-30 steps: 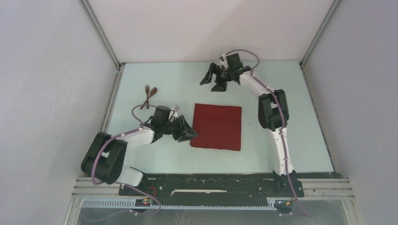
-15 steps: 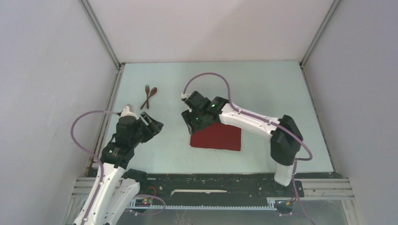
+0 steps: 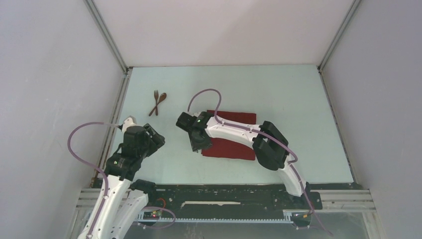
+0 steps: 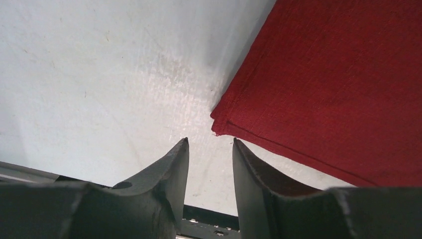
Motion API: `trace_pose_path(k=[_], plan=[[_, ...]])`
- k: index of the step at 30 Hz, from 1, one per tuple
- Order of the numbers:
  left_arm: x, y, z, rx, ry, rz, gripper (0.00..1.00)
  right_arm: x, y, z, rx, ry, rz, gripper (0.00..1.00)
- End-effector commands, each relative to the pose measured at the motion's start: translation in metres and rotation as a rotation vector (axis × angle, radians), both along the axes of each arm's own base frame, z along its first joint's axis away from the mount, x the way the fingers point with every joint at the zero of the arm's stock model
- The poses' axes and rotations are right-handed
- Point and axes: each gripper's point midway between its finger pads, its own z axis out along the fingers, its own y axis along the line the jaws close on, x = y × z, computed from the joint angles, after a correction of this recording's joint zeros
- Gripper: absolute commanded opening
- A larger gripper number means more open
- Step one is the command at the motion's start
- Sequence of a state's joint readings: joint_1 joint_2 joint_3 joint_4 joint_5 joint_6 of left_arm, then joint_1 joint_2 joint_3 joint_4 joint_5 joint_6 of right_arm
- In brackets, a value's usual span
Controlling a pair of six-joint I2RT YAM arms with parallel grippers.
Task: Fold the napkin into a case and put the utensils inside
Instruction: Pick up the top corner of the square-folded napkin from the center of the board.
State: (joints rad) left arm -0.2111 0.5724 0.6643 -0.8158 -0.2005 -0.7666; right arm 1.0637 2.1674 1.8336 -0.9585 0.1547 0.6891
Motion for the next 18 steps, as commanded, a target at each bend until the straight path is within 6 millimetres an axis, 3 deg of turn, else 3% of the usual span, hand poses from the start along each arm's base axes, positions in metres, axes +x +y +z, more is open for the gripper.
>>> trace_pose_path(k=[1,18], plan=[[0.004,0.006,0.015,0.023,-0.05,0.016,0.71,-0.002,0.005,0.004,-0.01,0.002,-0.041,0.44],[0.005,0.003,0.015,0.028,-0.054,-0.001,0.71,-0.003,0.007,-0.022,-0.062,0.032,-0.011,0.46]])
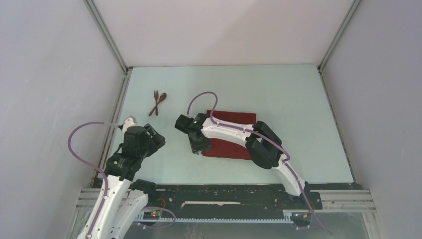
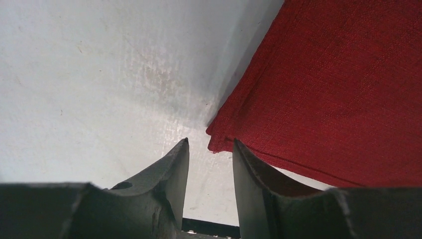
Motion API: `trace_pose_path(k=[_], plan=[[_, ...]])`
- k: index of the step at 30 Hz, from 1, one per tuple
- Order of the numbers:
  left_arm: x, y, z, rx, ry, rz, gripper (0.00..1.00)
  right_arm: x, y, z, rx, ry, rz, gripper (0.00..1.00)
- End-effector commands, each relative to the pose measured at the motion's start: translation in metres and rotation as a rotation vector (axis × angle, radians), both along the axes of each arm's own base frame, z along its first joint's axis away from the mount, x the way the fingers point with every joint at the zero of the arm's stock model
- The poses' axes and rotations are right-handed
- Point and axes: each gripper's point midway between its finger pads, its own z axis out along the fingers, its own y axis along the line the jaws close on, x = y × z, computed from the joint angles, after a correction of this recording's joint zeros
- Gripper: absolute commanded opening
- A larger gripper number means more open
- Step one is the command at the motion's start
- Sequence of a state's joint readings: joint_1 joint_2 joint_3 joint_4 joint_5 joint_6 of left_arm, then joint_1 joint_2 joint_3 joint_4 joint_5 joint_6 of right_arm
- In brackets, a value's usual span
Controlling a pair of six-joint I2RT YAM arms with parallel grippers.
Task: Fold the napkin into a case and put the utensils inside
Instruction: Pick up the top corner of the square-folded napkin from the center of the board.
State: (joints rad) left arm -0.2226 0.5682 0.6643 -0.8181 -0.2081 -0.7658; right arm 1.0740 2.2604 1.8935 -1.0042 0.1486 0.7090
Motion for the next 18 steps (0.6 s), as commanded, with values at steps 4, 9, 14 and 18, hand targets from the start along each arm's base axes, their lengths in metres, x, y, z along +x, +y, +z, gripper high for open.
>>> trace_pose_path(k=[4,9,14,18], plan=[[0.006,0.003,0.014,0.024,-0.05,0.002,0.71,0.004,0.002,0.001,-0.014,-0.02,-0.002,0.43],[0.006,0.003,0.014,0.025,-0.05,0.0,0.71,0.004,0.002,-0.001,-0.015,-0.016,0.001,0.39],[0.006,0.003,0.014,0.025,-0.047,0.0,0.71,0.005,0.004,0.005,0.0,-0.022,0.005,0.29],[0.006,0.002,0.013,0.025,-0.044,-0.002,0.71,0.008,0.004,0.014,0.019,-0.037,-0.001,0.19]])
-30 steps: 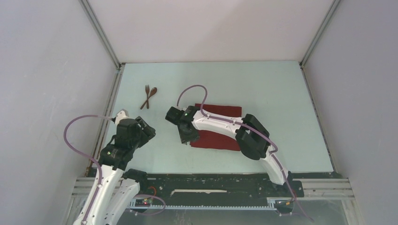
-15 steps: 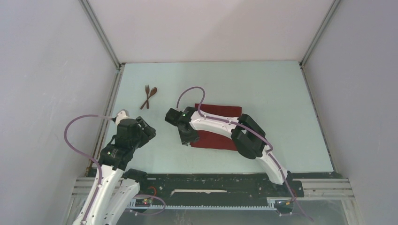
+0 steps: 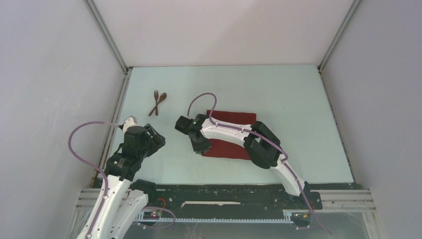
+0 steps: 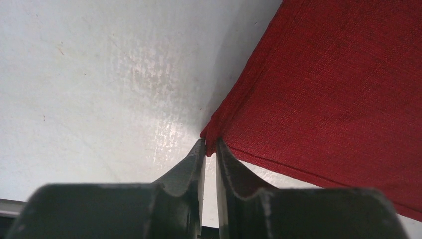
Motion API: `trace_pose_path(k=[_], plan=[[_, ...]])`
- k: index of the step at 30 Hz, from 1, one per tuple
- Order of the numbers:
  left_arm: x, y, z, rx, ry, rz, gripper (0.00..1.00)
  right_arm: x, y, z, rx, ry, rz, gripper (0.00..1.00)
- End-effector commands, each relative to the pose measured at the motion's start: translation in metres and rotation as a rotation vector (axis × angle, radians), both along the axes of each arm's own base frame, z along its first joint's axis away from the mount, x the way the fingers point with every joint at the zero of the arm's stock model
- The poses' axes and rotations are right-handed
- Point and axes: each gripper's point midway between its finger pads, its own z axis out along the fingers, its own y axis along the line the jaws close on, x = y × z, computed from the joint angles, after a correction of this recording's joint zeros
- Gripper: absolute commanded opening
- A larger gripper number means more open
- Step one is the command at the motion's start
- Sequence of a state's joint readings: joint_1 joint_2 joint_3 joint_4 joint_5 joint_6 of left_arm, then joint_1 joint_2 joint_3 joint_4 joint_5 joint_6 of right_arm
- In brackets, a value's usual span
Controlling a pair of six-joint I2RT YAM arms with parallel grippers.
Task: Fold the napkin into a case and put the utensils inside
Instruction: Pick up the top corner of the square-folded napkin from the center of the board, then fold the top corner of the square-folded napkin at the center of the board.
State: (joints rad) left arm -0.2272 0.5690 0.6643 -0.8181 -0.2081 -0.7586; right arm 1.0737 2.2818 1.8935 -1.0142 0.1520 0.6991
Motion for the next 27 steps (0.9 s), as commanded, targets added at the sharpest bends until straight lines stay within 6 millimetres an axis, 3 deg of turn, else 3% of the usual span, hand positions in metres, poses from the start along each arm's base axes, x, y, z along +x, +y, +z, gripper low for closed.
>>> trace_pose_path(k=[1,13,22,27], plan=[[0.007,0.003,0.013,0.02,-0.045,0.009,0.71,0.009,0.008,0.026,0.053,-0.051,-0.008,0.18],[0.008,0.001,0.01,0.016,-0.038,-0.001,0.71,0.016,0.006,0.051,0.109,-0.093,-0.017,0.0],[0.008,0.0,0.008,0.013,-0.028,-0.007,0.71,0.017,0.0,0.051,0.251,-0.008,-0.002,0.0],[0.01,-0.005,0.006,0.002,-0.022,-0.025,0.71,0.022,-0.01,0.053,0.42,0.079,0.072,0.0]])
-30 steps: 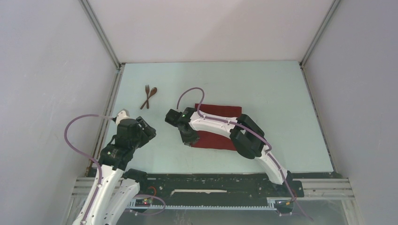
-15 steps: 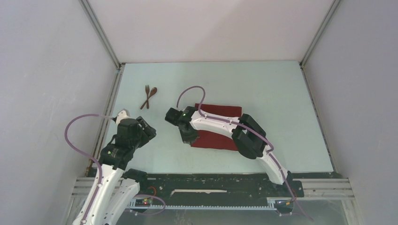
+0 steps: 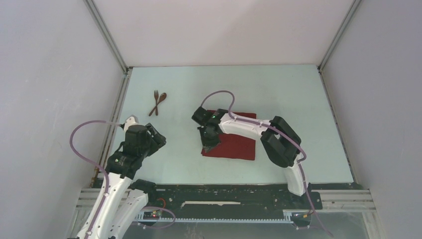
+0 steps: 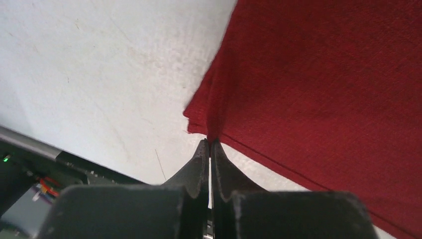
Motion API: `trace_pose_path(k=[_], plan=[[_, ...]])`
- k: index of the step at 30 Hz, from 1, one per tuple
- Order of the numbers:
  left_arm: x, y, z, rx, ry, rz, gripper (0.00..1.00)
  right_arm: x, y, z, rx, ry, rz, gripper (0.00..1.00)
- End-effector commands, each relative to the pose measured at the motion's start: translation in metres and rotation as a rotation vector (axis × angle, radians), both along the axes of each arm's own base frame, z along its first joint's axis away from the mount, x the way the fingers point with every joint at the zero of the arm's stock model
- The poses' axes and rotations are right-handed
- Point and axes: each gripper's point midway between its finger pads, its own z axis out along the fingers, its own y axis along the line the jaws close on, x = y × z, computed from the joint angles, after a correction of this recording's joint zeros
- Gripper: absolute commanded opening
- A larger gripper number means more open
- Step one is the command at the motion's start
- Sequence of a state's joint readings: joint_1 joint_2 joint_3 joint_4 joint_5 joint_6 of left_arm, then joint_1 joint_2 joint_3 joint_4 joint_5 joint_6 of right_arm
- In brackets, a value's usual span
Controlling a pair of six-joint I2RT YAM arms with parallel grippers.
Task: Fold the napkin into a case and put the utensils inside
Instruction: Fold the top corner of the square-folded napkin at the center of the board.
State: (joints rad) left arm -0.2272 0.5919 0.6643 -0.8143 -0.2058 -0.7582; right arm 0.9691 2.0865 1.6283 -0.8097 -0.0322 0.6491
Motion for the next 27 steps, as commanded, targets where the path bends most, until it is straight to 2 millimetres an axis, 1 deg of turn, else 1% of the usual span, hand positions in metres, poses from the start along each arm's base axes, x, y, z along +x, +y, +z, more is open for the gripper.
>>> trace_pose_path(k=[1,3,5,9,14,17,21,27], plan=[[0.009,-0.005,0.008,-0.005,-0.038,-0.028,0.71,0.019,0.007,0.035,0.278,0.006,0.095,0.0],[0.011,-0.008,0.006,-0.015,-0.034,-0.037,0.71,0.029,-0.008,0.03,0.331,0.043,0.106,0.0],[0.012,-0.011,0.004,-0.024,-0.029,-0.045,0.71,0.041,-0.025,0.029,0.383,0.06,0.104,0.0],[0.016,-0.015,0.002,-0.032,-0.013,-0.056,0.71,0.069,-0.062,0.03,0.433,0.07,0.08,0.0],[0.023,-0.029,-0.008,-0.075,0.028,-0.103,0.72,0.097,-0.105,0.023,0.419,0.055,0.025,0.0],[0.025,-0.034,-0.015,-0.086,0.062,-0.119,0.72,0.113,-0.129,0.023,0.398,0.029,-0.018,0.0],[0.028,-0.038,-0.021,-0.095,0.088,-0.13,0.72,0.136,-0.155,0.021,0.393,-0.01,-0.077,0.0],[0.032,-0.041,-0.025,-0.098,0.111,-0.141,0.72,0.168,-0.188,0.028,0.358,-0.079,-0.149,0.0]])
